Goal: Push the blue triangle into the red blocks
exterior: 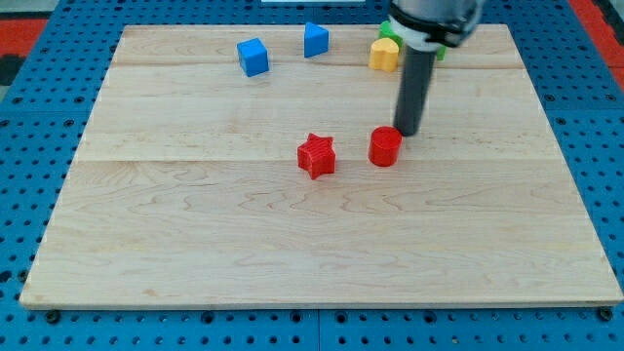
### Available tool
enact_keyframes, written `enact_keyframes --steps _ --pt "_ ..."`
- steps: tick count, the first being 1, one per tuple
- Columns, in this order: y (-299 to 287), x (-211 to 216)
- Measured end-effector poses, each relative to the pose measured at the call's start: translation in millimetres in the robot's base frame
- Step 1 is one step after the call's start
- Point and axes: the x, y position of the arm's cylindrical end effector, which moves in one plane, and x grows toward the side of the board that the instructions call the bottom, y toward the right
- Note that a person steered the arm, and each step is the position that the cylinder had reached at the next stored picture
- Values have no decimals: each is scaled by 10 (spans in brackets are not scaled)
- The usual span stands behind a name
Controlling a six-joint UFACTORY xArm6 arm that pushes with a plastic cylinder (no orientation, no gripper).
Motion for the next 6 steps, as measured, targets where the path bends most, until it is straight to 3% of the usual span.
enact_keyframes --steps 2,5,6 --pt "-790 134" --pt "-947 -1316" --pt "-404 -1471"
